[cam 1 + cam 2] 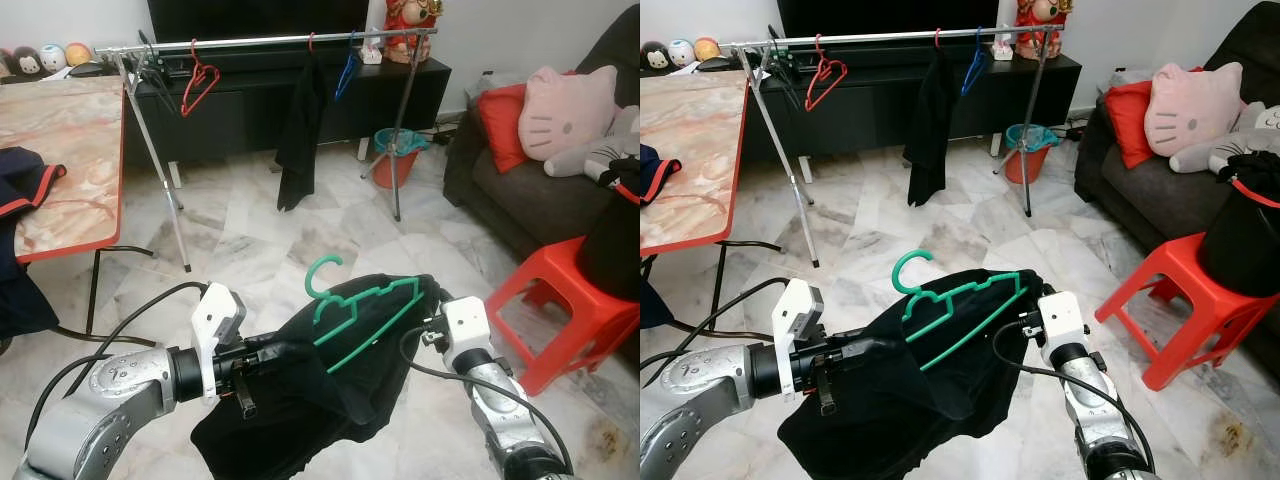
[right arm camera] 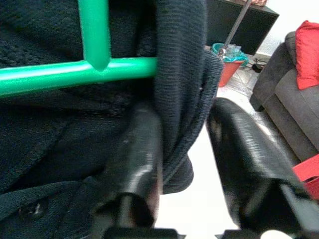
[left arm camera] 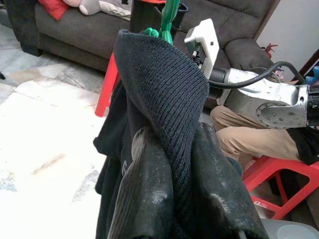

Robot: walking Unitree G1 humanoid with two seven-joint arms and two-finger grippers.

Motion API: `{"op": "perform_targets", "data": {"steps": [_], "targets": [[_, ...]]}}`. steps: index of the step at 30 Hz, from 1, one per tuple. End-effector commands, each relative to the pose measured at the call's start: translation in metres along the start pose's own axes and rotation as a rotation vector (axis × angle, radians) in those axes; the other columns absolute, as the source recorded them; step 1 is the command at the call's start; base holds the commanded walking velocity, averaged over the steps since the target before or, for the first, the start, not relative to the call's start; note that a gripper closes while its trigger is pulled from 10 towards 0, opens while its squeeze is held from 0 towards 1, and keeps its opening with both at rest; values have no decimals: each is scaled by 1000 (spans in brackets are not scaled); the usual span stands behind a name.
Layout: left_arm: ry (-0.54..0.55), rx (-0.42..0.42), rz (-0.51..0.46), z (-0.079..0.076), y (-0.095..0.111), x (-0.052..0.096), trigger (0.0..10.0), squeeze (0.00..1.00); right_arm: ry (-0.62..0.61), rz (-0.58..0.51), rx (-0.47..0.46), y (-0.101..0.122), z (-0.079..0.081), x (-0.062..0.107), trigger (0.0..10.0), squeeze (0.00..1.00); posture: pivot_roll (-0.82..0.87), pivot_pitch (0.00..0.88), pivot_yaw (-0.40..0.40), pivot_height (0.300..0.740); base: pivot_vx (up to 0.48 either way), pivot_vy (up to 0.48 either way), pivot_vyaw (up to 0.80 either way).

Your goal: Hang hanger

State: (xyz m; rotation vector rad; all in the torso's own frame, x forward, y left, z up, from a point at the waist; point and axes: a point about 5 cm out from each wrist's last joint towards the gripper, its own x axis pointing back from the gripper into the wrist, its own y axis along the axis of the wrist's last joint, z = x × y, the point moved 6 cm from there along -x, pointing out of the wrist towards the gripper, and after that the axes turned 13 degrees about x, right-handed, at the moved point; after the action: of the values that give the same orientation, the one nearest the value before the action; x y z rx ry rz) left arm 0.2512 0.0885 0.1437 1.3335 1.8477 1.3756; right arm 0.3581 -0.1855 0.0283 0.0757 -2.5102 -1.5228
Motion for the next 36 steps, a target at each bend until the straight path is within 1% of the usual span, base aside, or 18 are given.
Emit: {"op": "perform_targets", "data": {"steps": [1,2,11,13,15,18,20,21,24,26,28,29,31,34,35,36], "targets": [[4,-56,-40,0,16,5,10000,0,-25,27,15,-6,-10,1,0,0,96,0,-81,740,0,0,0],[-7,-61,-32,-2,16,7,10000,0,-21,28,19,-6,-10,1,0,0,96,0,-81,740,0,0,0],[-46,-68,26,-10,8,13,10000,0,-12,30,36,-6,-10,0,0,0,99,0,-82,740,0,0,0],[-53,-70,46,-11,5,15,10000,0,-6,30,44,-6,-10,0,0,0,99,0,-84,740,0,0,0],[-44,-87,96,-9,-3,16,10000,0,1,29,49,-5,-9,0,0,0,99,0,-86,740,0,0,0],[7,-149,217,2,-23,20,10000,0,25,26,68,-5,-5,0,0,0,97,0,-86,740,0,0,0],[18,-159,229,4,-25,20,10000,0,31,25,71,-5,-4,0,0,0,96,0,-86,740,0,0,0],[45,-180,256,10,-29,20,10000,0,40,24,71,-5,-2,0,0,0,97,0,-88,740,0,0,0],[118,-275,364,26,-43,22,10000,0,69,23,75,-5,4,0,0,0,97,0,-89,740,0,0,0],[130,-329,419,30,-51,22,10000,0,97,18,81,-5,9,0,0,0,96,0,-90,740,0,0,0],[149,-378,465,36,-56,25,10000,0,104,16,83,-4,10,0,0,0,94,0,-90,740,0,0,0],[177,-426,501,42,-58,27,10000,0,108,16,83,-4,10,1,0,0,94,0,-90,740,0,0,0],[180,-457,507,45,-59,27,10000,0,114,16,82,-5,11,1,0,0,94,0,-90,740,0,0,0],[156,-462,489,42,-58,26,10000,0,124,16,81,-5,12,1,0,0,92,0,-89,740,0,0,0],[141,-466,488,40,-58,27,10000,0,126,16,79,-5,13,1,0,0,93,0,-92,740,0,0,0],[111,-492,507,37,-59,32,10000,0,134,15,77,-5,14,1,0,0,94,0,-93,740,0,0,0]]}}
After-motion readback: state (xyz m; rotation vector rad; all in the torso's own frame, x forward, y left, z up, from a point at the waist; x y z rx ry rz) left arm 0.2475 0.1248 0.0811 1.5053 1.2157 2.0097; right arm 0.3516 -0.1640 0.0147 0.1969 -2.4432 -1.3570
